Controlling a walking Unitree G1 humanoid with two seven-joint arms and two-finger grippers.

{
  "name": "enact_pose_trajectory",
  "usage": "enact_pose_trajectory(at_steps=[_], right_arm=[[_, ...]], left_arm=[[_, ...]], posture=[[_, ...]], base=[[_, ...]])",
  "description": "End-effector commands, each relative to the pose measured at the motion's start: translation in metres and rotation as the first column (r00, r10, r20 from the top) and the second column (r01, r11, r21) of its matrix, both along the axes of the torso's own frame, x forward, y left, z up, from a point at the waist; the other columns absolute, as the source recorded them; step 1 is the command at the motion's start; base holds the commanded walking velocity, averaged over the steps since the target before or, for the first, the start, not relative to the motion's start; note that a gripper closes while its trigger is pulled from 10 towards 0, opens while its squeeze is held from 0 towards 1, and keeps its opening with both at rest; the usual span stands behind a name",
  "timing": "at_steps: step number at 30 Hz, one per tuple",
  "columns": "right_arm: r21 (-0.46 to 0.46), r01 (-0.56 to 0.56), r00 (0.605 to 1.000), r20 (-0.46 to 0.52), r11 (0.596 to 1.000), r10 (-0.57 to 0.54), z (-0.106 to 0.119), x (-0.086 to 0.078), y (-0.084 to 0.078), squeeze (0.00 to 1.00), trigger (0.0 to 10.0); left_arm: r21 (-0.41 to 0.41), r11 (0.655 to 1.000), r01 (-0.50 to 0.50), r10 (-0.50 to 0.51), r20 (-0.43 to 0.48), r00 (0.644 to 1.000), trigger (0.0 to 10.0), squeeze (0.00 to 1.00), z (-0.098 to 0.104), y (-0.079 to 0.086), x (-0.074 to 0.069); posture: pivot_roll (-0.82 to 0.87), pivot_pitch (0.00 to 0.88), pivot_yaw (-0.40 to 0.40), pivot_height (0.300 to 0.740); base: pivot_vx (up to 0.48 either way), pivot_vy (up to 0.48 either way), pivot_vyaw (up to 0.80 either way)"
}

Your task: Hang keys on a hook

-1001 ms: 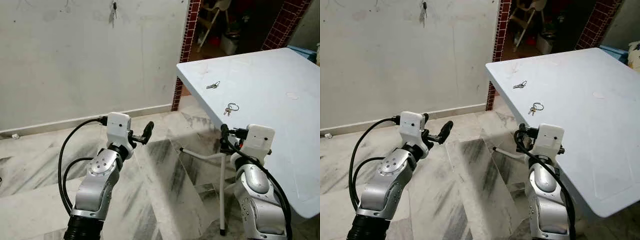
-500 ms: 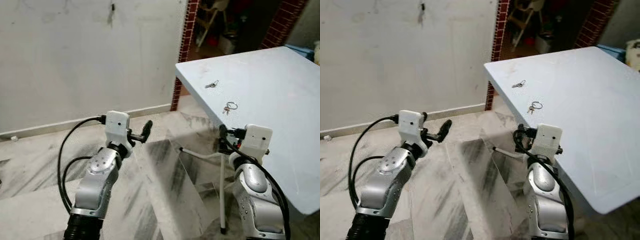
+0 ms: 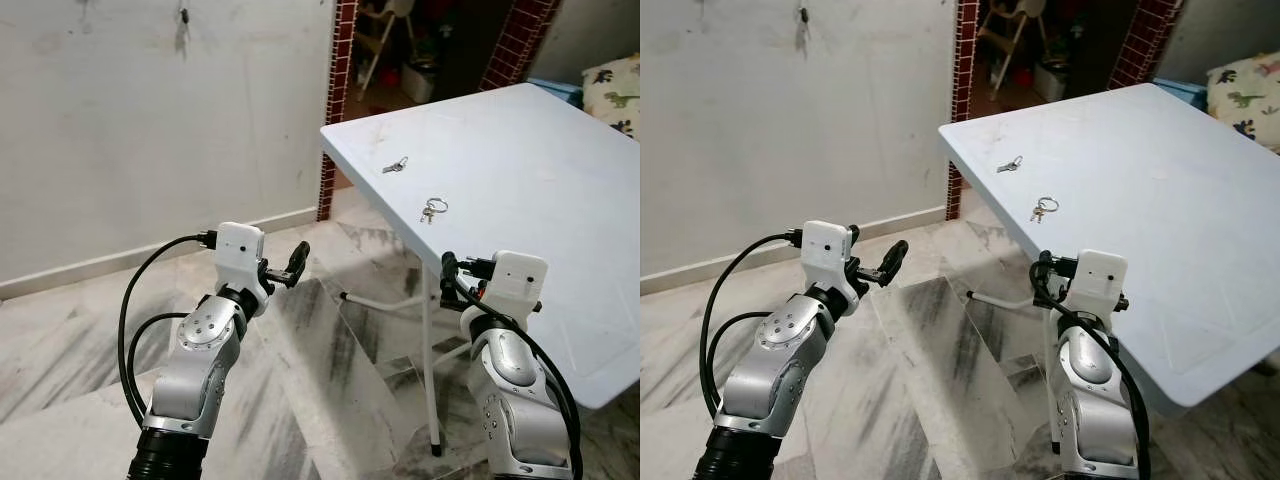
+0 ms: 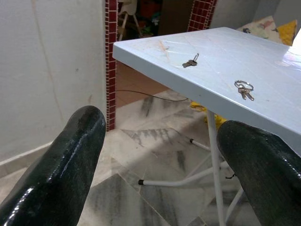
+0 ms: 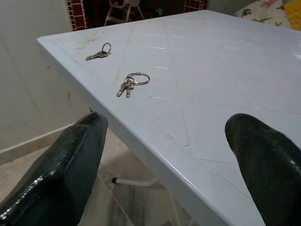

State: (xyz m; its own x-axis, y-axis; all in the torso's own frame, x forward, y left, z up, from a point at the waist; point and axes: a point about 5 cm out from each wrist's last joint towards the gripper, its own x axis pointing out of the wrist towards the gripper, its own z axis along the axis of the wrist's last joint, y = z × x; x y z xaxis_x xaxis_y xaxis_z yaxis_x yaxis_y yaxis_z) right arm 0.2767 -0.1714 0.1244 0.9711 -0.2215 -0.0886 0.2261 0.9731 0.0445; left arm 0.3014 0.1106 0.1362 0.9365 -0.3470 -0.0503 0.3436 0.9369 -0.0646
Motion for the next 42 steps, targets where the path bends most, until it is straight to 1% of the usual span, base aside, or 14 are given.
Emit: enact_pose_trajectory(at_steps=[1, 25, 26, 28, 31, 35, 36, 37, 39, 42], right_arm=[[-0.001, -0.001, 1.0, -0.011, 1.0, 0.001, -0.001, 0.001, 0.0, 0.0, 10.0], [0.001, 0.003, 1.0, -0.016, 1.0, -0.003, -0.002, 0.001, 0.001, 0.0, 10.0], [0.001, 0.002, 1.0, -0.016, 1.0, -0.002, -0.002, 0.001, 0.001, 0.0, 10.0], [-0.007, -0.003, 1.0, -0.005, 1.0, 0.003, 0.0, 0.001, 0.002, 0.0, 10.0], [-0.012, -0.012, 1.0, 0.005, 1.0, 0.012, 0.001, 0.001, 0.003, 0.0, 10.0], [-0.008, -0.05, 0.999, 0.005, 0.999, 0.051, 0.002, 0.0, 0.007, 0.0, 10.0], [-0.006, -0.072, 0.997, 0.008, 0.997, 0.072, 0.002, 0.0, 0.009, 0.0, 10.0], [-0.006, -0.072, 0.997, 0.008, 0.997, 0.072, 0.002, 0.0, 0.009, 0.0, 10.0], [-0.008, -0.152, 0.988, 0.007, 0.988, 0.152, 0.002, -0.001, 0.019, 0.0, 10.0], [-0.005, -0.193, 0.981, 0.003, 0.981, 0.193, 0.001, -0.002, 0.025, 0.0, 10.0]], left_arm=[[0.007, 1.0, 0.016, -0.016, 0.001, 1.0, 10.0, 0.0, 0.001, -0.002, 0.001], [0.016, 1.0, 0.004, -0.004, -0.003, 1.0, 10.0, 0.0, 0.002, 0.0, 0.004], [0.018, 1.0, -0.009, 0.009, -0.004, 1.0, 10.0, 0.0, 0.002, 0.001, 0.005], [-0.018, 0.999, -0.035, 0.034, -0.039, 0.999, 10.0, 0.0, 0.001, 0.003, 0.006], [-0.018, 0.998, -0.052, 0.051, -0.044, 0.998, 10.0, 0.0, 0.0, 0.006, 0.007], [0.013, 0.997, -0.081, 0.082, -0.05, 0.995, 10.0, 0.0, -0.005, 0.015, 0.004], [0.039, 0.994, -0.098, 0.1, -0.054, 0.994, 10.0, 0.0, -0.008, 0.019, 0.002], [0.039, 0.994, -0.098, 0.1, -0.054, 0.994, 10.0, 0.0, -0.008, 0.019, 0.002], [0.072, 0.99, -0.124, 0.13, -0.074, 0.989, 10.0, 0.0, -0.016, 0.029, -0.006], [0.084, 0.988, -0.13, 0.137, -0.083, 0.987, 10.0, 0.0, -0.02, 0.033, -0.012]], posture=[[0.04, 0.014, -0.039, 0.74], [0.04, 0.018, -0.033, 0.74], [0.04, 0.018, -0.033, 0.74], [0.04, 0.018, -0.033, 0.74], [0.04, 0.018, -0.033, 0.74], [0.04, 0.018, -0.034, 0.74], [0.04, 0.018, -0.034, 0.74], [0.04, 0.018, -0.034, 0.74], [0.05, 0.021, -0.036, 0.74], [0.05, 0.024, -0.039, 0.74]], base=[[0.0, 0.0, -0.79], [0.0, 0.0, -0.79], [0.0, 0.0, -0.79], [0.0, 0.0, -0.39], [0.0, 0.0, 0.0], [0.0, 0.0, 0.0], [0.0, 0.0, 0.0], [0.0, 0.0, 0.0], [0.0, 0.0, 0.0], [0.0, 0.0, 0.0]])
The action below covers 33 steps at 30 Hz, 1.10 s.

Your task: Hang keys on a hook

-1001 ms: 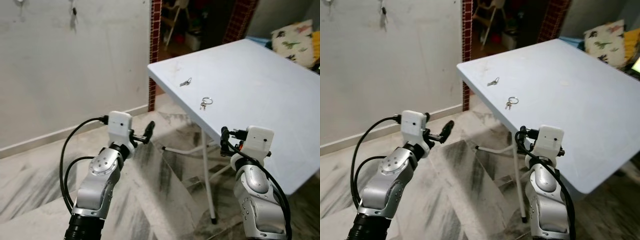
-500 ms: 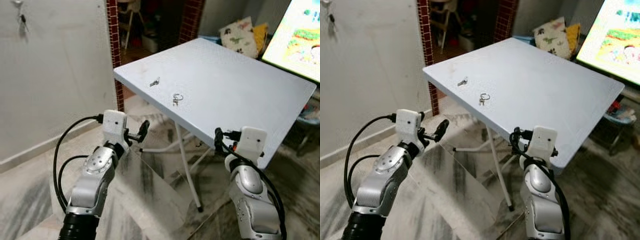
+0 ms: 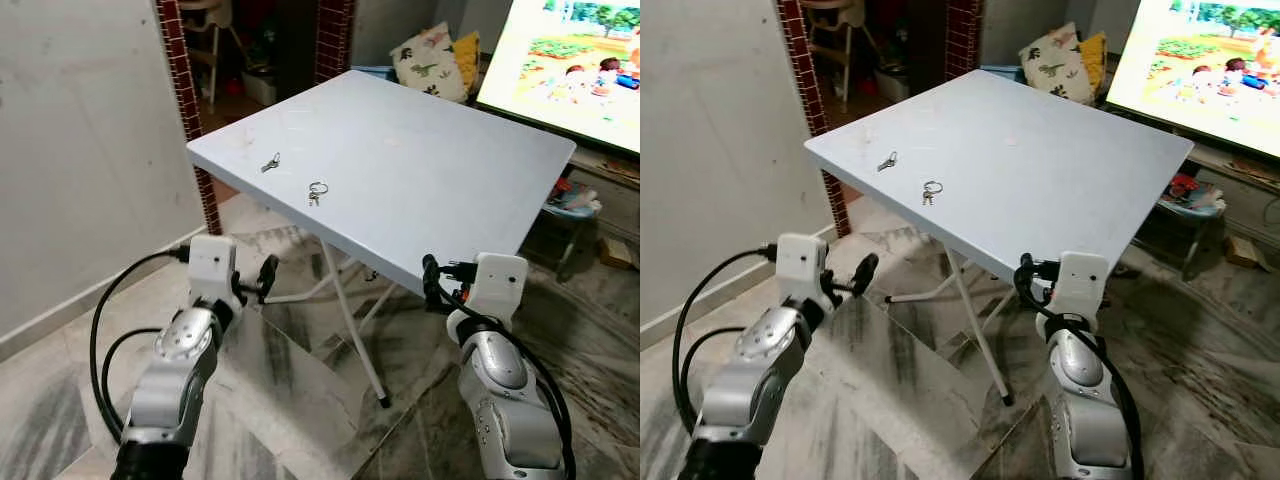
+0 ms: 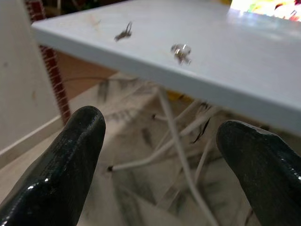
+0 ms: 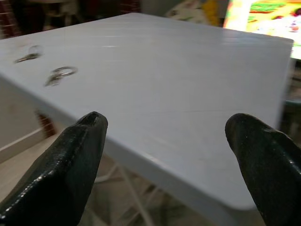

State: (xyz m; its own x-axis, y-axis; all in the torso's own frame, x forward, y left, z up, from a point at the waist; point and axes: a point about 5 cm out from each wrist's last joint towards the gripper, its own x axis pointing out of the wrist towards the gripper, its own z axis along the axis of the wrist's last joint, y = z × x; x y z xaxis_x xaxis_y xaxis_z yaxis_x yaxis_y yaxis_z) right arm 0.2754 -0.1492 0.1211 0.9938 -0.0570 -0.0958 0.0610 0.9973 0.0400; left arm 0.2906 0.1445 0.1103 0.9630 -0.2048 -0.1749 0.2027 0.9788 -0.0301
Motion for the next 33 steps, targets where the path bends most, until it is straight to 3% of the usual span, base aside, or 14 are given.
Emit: enact_pose_trajectory(at_steps=[1, 14, 27, 28, 29, 30, 33], right_arm=[[-0.001, -0.027, 1.0, 0.011, 1.0, 0.027, 0.004, -0.001, 0.003, 0.0, 10.0], [-0.026, -0.133, 0.991, 0.026, 0.991, 0.134, 0.005, -0.003, 0.019, 0.0, 10.0], [-0.013, -0.145, 0.989, 0.039, 0.989, 0.145, 0.005, -0.003, 0.019, 0.0, 10.0], [-0.013, -0.147, 0.988, 0.041, 0.989, 0.147, 0.006, -0.003, 0.02, 0.08, 10.0], [-0.014, -0.146, 0.988, 0.041, 0.989, 0.146, 0.006, -0.003, 0.02, 0.08, 10.0], [-0.022, -0.133, 0.99, 0.038, 0.991, 0.134, 0.006, -0.003, 0.02, 0.0, 10.0], [-0.025, -0.124, 0.992, 0.036, 0.992, 0.124, 0.005, -0.002, 0.018, 0.0, 10.0]], left_arm=[[0.012, 1.0, 0.008, -0.008, 0.021, 1.0, 10.0, 0.0, 0.006, -0.001, -0.001], [-0.001, 1.0, 0.006, -0.006, 0.052, 0.999, 10.0, 0.0, 0.015, -0.003, 0.002], [-0.01, 1.0, 0.01, -0.01, 0.05, 0.999, 10.0, 0.0, 0.016, -0.005, 0.003], [-0.009, 1.0, 0.011, -0.01, 0.05, 0.999, 10.0, 0.0, 0.016, -0.005, 0.003], [-0.009, 1.0, 0.011, -0.01, 0.05, 0.999, 10.0, 0.0, 0.016, -0.006, 0.004], [-0.009, 1.0, 0.013, -0.012, 0.05, 0.999, 10.0, 0.0, 0.016, -0.006, 0.004], [-0.014, 1.0, 0.019, -0.018, 0.05, 0.999, 10.0, 0.0, 0.016, -0.007, 0.004]], posture=[[0.05, 0.024, -0.039, 0.74], [0.05, 0.029, -0.042, 0.74], [0.06, 0.034, -0.039, 0.74], [0.06, 0.034, -0.039, 0.74], [0.06, 0.034, -0.039, 0.74], [0.06, 0.034, -0.037, 0.74], [0.06, 0.034, -0.037, 0.74]], base=[[0.0, 0.0, 0.0], [0.0, 0.0, 0.0], [0.0, 0.0, 0.51], [0.0, 0.0, 0.63], [0.0, 0.0, 0.63], [0.0, 0.0, 0.49], [0.0, 0.0, 0.16]])
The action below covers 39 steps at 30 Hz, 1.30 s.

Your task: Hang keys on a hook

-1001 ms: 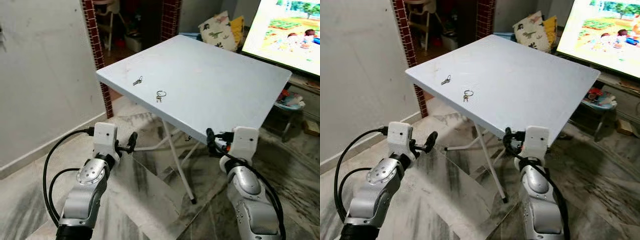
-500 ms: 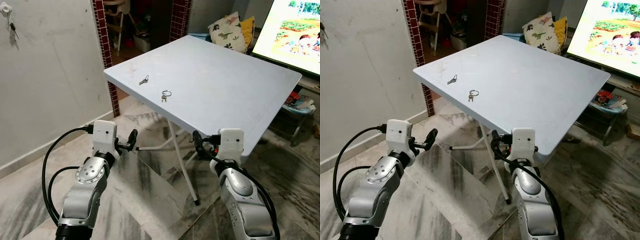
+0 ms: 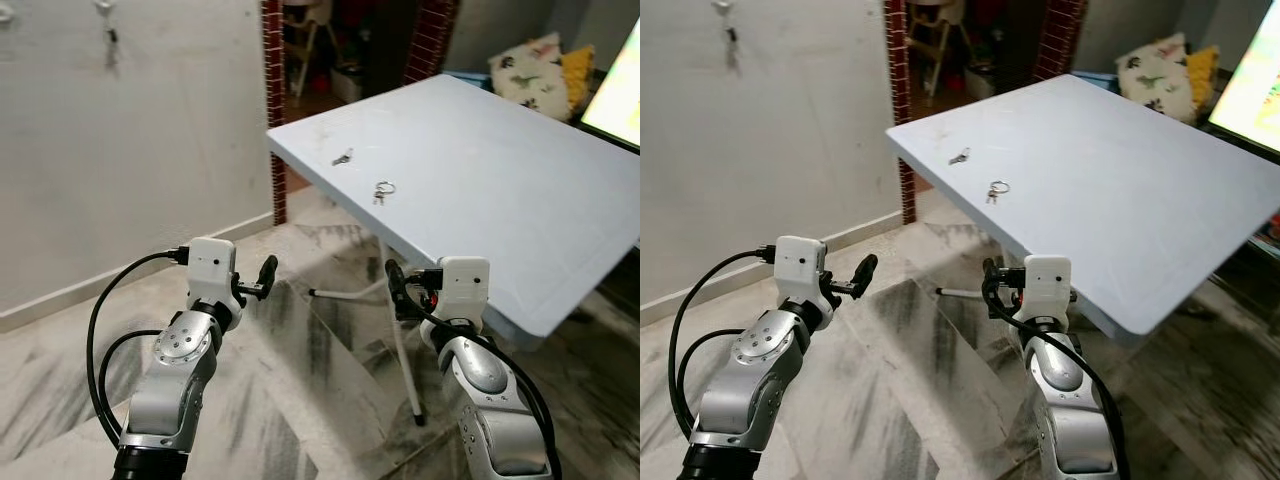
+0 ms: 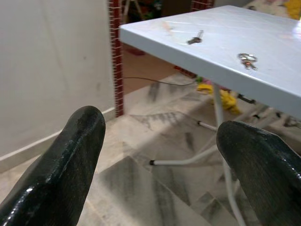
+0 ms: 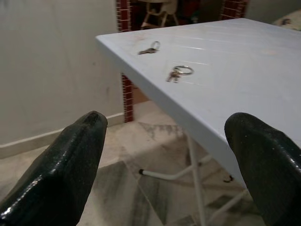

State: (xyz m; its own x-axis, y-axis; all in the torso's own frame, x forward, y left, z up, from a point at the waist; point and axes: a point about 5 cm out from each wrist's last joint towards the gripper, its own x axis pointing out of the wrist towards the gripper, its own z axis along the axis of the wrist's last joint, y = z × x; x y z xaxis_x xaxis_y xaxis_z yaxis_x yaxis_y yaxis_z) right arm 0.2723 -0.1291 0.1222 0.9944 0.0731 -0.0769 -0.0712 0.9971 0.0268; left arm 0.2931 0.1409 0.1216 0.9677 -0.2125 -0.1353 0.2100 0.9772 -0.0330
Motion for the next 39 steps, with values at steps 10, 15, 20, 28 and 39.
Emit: enact_pose_trajectory(at_steps=[10, 15, 20, 28, 39], right_arm=[[-0.013, 0.018, 1.0, 0.02, 1.0, -0.017, 0.0044, 0.0008, -0.0033, 0.0, 10.0], [-0.01, 0.026, 0.999, 0.029, 1.0, -0.025, 0.0055, 0.0007, -0.0034, 0.0, 10.0], [-0.012, 0.025, 0.999, 0.029, 1.0, -0.024, 0.0056, 0.0005, -0.0028, 0.0, 10.0], [-0.02, 0.02, 0.999, 0.029, 1.0, -0.019, 0.0053, 0.0007, -0.0027, 0.0, 10.0], [-0.024, 0.02, 0.999, 0.029, 0.999, -0.02, 0.0049, 0.001, -0.0026, 0.0, 10.0]], left_arm=[[-0.025, 0.999, 0.033, -0.033, 0.014, 0.999, 10.0, 0.0, 0.0064, -0.0052, 0.0036], [-0.044, 0.998, 0.038, -0.037, 0.011, 0.999, 10.0, 0.0, 0.0068, -0.0048, 0.0041], [-0.045, 0.998, 0.043, -0.043, 0.014, 0.999, 10.0, 0.0, 0.0073, -0.0046, 0.0042], [-0.051, 0.997, 0.052, -0.052, 0.014, 0.999, 10.0, 0.0, 0.0073, -0.0064, 0.004], [-0.059, 0.996, 0.064, -0.063, 0.009, 0.998, 10.0, 0.0, 0.0069, -0.0082, 0.0042]], posture=[[0.06, 0.034, -0.036, 0.74], [0.06, 0.036, -0.034, 0.74], [0.06, 0.038, -0.033, 0.74], [0.06, 0.035, -0.035, 0.74], [0.06, 0.034, -0.034, 0.74]], base=[[0.0, 0.0, 0.0], [0.212, 0.0, 0.0], [0.362, 0.0, 0.0], [0.403, 0.0, 0.0], [0.41, 0.0, 0.0]])
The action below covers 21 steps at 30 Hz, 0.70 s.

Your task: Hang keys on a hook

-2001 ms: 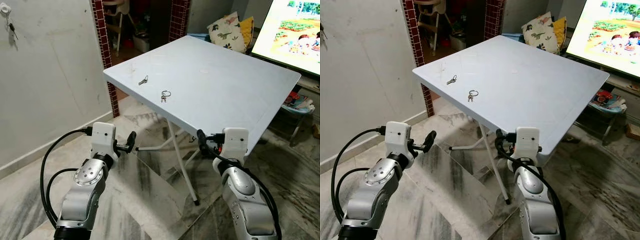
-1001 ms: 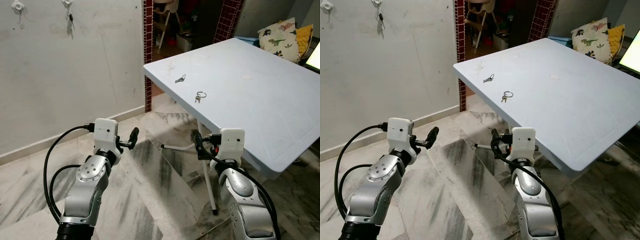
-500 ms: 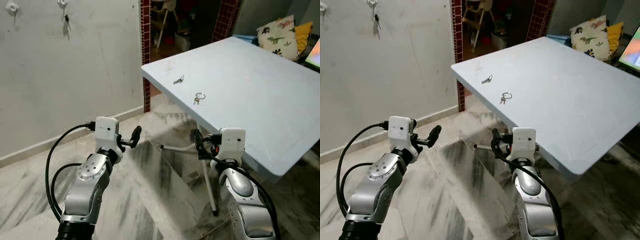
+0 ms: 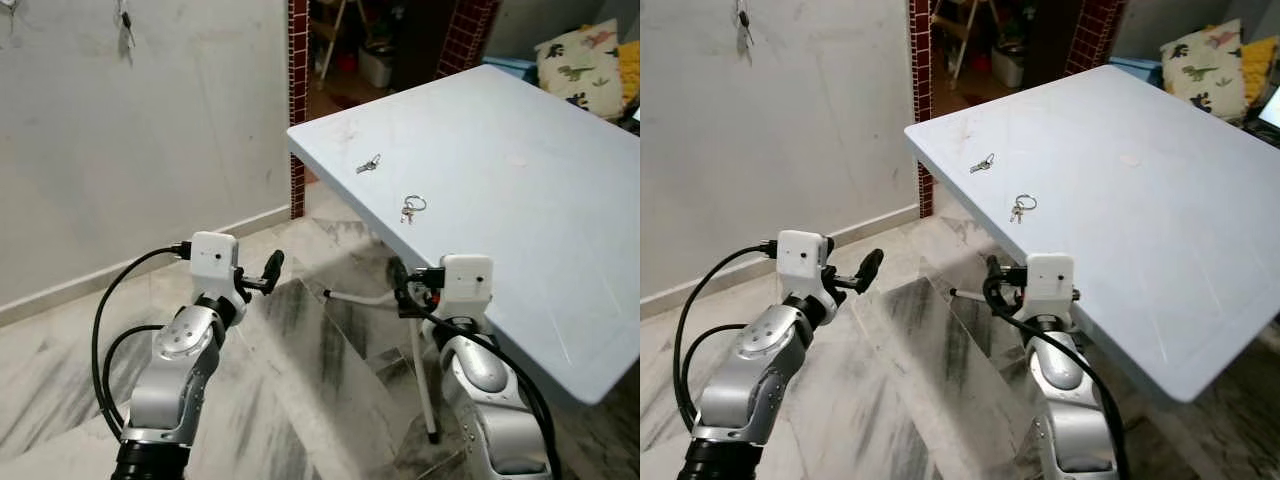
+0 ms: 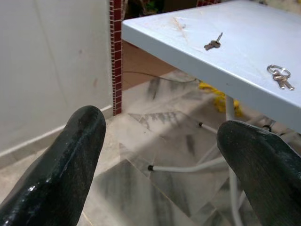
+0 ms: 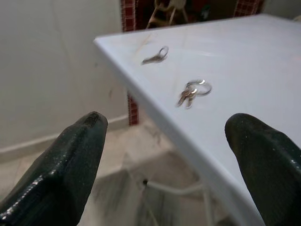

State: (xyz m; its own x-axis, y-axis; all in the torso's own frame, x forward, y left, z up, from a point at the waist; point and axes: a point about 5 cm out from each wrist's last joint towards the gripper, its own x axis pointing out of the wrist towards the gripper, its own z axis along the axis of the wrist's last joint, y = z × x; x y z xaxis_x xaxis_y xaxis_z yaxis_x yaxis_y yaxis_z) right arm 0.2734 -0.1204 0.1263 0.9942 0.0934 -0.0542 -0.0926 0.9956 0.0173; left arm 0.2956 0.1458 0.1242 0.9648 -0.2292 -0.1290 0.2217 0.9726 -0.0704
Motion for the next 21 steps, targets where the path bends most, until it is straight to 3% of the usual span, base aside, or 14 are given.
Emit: enact_pose_trajectory(at_steps=[1, 21], right_arm=[[-0.017, 0.041, 0.999, 0.006, 0.999, -0.041, 0.0009, 0.0, -0.0113, 0.0, 10.0], [-0.023, 0.044, 0.999, -0.018, 0.999, -0.044, -0.0044, -0.0007, -0.0109, 0.0, 10.0]], left_arm=[[-0.021, 0.998, 0.052, -0.051, 0.011, 0.999, 10.0, 0.0, 0.0043, -0.0131, 0.0018], [-0.031, 0.998, 0.059, -0.059, 0.001, 0.998, 10.0, 0.0, 0.0042, -0.0154, 0.0005]], posture=[[0.06, 0.032, -0.033, 0.74], [0.06, 0.039, -0.032, 0.74]], base=[[0.409, 0.0, 0.0], [0.388, 0.0, 0.0]])
